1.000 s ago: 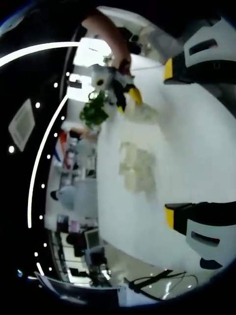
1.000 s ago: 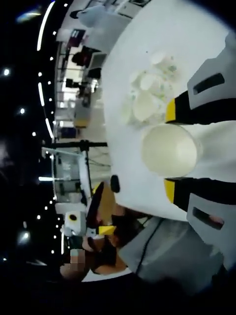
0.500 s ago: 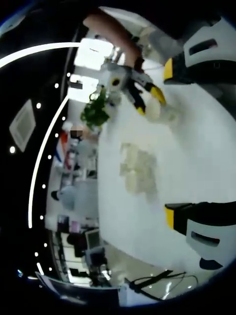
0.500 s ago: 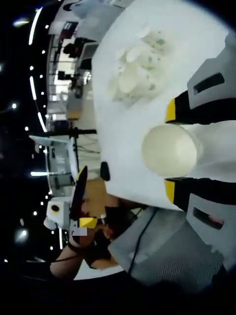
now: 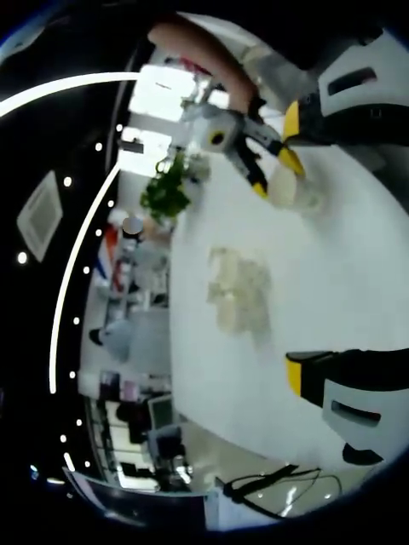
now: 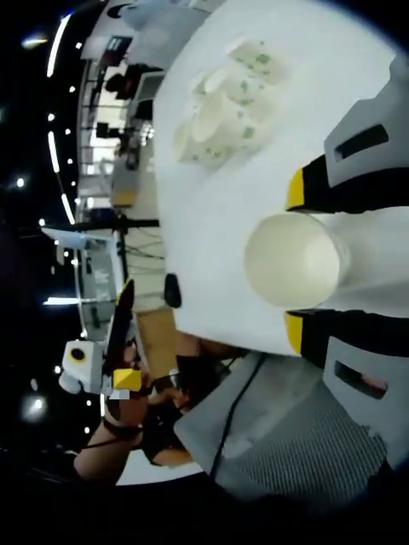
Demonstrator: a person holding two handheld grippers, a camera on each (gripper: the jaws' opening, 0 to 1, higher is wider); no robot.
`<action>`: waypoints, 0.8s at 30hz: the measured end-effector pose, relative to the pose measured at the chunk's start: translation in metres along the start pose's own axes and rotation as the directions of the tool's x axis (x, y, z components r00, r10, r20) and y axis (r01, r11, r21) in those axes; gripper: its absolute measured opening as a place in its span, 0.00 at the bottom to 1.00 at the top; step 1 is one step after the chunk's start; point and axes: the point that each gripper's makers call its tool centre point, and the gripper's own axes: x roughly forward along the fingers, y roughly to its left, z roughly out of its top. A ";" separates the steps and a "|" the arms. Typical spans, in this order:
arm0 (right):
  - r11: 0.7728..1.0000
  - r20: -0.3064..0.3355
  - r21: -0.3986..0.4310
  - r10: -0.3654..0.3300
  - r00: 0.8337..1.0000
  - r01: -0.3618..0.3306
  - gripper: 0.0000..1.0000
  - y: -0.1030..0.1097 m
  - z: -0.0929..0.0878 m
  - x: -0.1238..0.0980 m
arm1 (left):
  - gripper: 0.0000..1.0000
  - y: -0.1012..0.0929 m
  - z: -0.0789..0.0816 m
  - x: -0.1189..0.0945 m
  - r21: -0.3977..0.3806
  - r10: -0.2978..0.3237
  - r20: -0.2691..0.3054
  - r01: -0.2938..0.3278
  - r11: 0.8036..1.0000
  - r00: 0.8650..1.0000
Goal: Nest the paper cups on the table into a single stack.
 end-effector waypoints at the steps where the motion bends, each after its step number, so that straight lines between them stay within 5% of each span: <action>1: 1.000 0.001 -0.011 -0.007 1.000 0.007 0.43 0.000 0.000 -0.001 | 1.00 0.000 -0.001 0.000 0.003 -0.001 -0.003 0.001 1.000 1.000; 24: 1.000 -0.010 0.016 -0.012 1.000 0.012 0.61 0.008 -0.010 -0.002 | 1.00 -0.002 0.000 -0.003 -0.001 0.006 0.006 -0.006 1.000 1.000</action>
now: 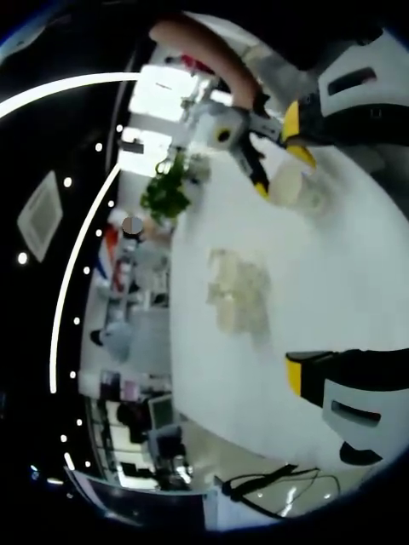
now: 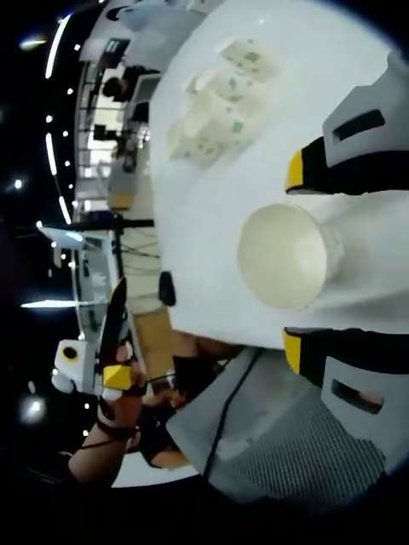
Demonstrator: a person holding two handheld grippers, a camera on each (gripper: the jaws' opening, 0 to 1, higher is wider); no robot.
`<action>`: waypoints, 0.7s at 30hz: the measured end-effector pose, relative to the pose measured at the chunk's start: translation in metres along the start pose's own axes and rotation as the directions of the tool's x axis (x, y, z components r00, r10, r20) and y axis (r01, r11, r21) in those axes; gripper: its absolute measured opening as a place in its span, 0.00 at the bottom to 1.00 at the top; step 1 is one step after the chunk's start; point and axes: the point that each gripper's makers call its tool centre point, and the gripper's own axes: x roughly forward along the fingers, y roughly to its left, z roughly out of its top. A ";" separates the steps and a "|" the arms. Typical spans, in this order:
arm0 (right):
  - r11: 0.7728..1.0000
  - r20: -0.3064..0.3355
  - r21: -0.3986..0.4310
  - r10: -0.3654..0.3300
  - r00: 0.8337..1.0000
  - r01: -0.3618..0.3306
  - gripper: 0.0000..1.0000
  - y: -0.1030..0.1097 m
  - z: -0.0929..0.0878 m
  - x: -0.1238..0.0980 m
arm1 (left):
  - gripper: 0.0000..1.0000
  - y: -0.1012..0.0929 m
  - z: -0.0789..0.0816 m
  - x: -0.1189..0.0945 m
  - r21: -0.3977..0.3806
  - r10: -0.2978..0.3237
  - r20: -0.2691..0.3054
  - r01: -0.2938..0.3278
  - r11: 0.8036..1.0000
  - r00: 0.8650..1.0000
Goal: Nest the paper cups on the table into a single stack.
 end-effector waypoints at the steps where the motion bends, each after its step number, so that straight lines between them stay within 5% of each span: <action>1: 1.000 -0.003 -0.001 0.003 1.000 -0.003 0.61 0.001 -0.001 -0.001 | 1.00 0.000 0.000 0.000 -0.002 0.001 0.004 -0.001 1.000 1.000; 21: 0.991 0.014 0.065 -0.116 0.993 0.115 0.92 -0.019 -0.015 -0.032 | 1.00 0.004 0.005 0.009 -0.003 -0.016 0.005 0.016 1.000 1.000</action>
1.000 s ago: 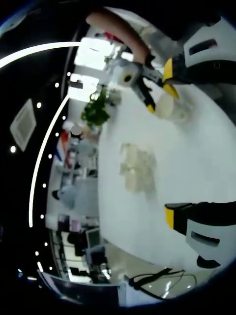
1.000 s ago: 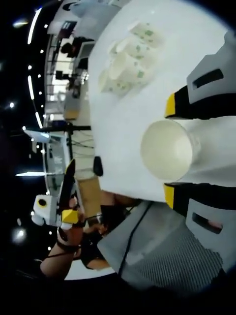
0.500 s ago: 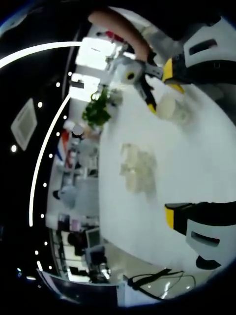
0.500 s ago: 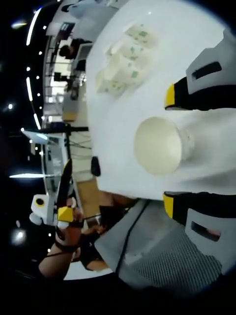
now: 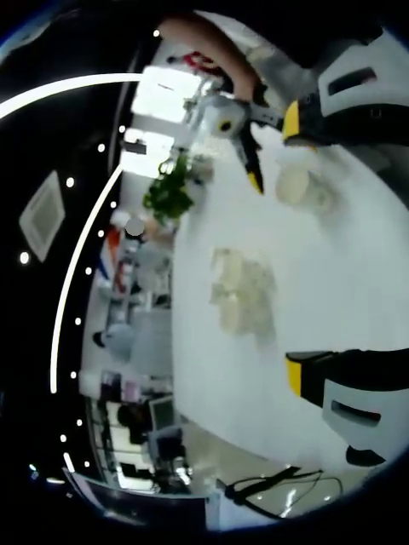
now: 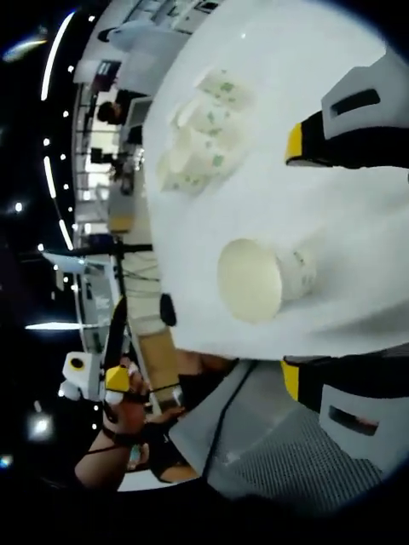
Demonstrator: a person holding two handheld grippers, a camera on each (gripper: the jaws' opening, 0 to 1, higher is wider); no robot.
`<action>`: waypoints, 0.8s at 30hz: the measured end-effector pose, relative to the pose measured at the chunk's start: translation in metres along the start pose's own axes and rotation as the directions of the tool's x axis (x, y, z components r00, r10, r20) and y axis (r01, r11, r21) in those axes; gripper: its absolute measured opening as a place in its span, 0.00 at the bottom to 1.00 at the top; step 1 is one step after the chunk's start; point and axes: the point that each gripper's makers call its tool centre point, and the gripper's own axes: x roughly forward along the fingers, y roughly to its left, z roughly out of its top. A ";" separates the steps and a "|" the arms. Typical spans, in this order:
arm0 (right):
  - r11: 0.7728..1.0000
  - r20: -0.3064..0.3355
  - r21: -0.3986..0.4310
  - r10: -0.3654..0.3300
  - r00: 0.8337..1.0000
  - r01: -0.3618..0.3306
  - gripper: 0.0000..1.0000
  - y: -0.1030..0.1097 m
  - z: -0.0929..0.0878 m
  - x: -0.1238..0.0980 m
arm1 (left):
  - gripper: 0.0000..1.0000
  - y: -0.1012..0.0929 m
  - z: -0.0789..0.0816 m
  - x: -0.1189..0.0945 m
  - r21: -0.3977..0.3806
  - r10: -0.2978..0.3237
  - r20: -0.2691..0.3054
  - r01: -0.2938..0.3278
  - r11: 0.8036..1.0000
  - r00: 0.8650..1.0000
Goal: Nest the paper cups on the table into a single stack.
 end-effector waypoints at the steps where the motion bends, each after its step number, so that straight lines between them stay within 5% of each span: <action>1: 1.000 0.006 -0.001 -0.010 1.000 0.010 0.93 -0.002 0.001 -0.001 | 1.00 0.000 0.000 0.001 0.004 -0.002 -0.002 0.002 1.000 1.000; 4: 0.999 0.012 0.003 -0.034 0.999 0.034 1.00 -0.006 0.001 -0.002 | 1.00 -0.001 0.001 0.002 0.005 -0.006 -0.001 0.006 1.000 1.000; 24: 0.995 0.040 0.034 -0.091 0.995 0.090 1.00 -0.025 0.002 -0.026 | 1.00 0.001 0.002 0.012 0.002 -0.016 -0.019 0.017 1.000 1.000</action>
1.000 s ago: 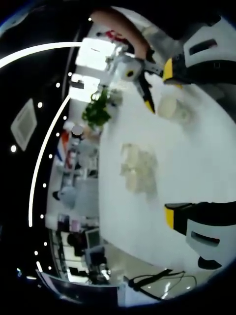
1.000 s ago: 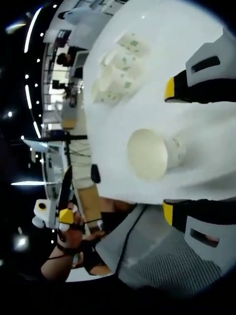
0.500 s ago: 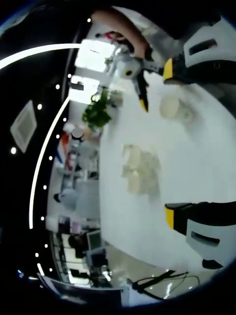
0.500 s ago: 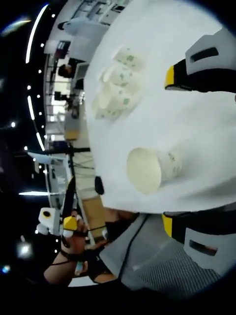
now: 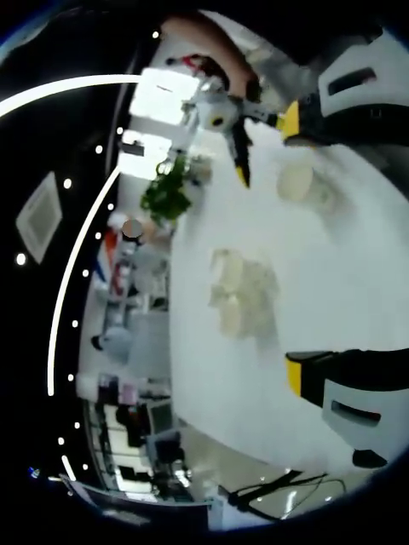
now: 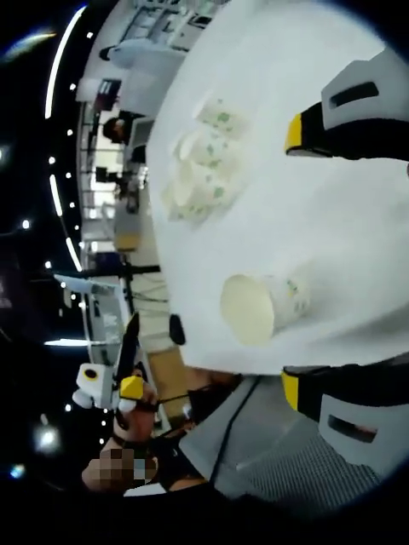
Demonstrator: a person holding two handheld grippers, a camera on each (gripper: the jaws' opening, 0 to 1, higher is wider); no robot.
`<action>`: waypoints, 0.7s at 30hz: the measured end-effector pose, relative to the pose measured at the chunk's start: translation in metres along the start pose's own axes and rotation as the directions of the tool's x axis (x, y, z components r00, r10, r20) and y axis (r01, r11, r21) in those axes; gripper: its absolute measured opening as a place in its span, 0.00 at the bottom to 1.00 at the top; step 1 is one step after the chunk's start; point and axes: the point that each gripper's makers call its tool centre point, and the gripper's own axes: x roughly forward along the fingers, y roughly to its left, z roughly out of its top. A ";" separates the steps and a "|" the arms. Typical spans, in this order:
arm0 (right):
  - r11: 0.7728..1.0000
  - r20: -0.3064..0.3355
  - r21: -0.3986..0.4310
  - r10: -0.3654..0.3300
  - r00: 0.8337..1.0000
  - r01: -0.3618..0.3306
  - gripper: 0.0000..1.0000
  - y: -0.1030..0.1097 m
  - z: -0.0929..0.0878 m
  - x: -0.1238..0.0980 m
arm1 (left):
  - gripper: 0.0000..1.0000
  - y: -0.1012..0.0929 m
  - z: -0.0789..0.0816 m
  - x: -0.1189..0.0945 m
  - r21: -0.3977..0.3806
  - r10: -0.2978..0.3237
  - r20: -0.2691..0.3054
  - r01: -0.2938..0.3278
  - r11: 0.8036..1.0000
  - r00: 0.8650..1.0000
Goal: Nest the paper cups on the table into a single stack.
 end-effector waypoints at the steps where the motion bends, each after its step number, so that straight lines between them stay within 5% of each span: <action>1: 1.000 0.003 0.005 -0.004 1.000 0.004 1.00 -0.001 0.001 -0.002 | 1.00 0.000 0.000 0.001 0.002 -0.002 -0.004 0.002 1.000 1.000; 21: 0.986 0.043 0.065 -0.159 0.986 0.156 1.00 -0.033 0.002 -0.047 | 1.00 0.008 0.008 0.029 0.006 -0.026 0.006 0.026 1.000 1.000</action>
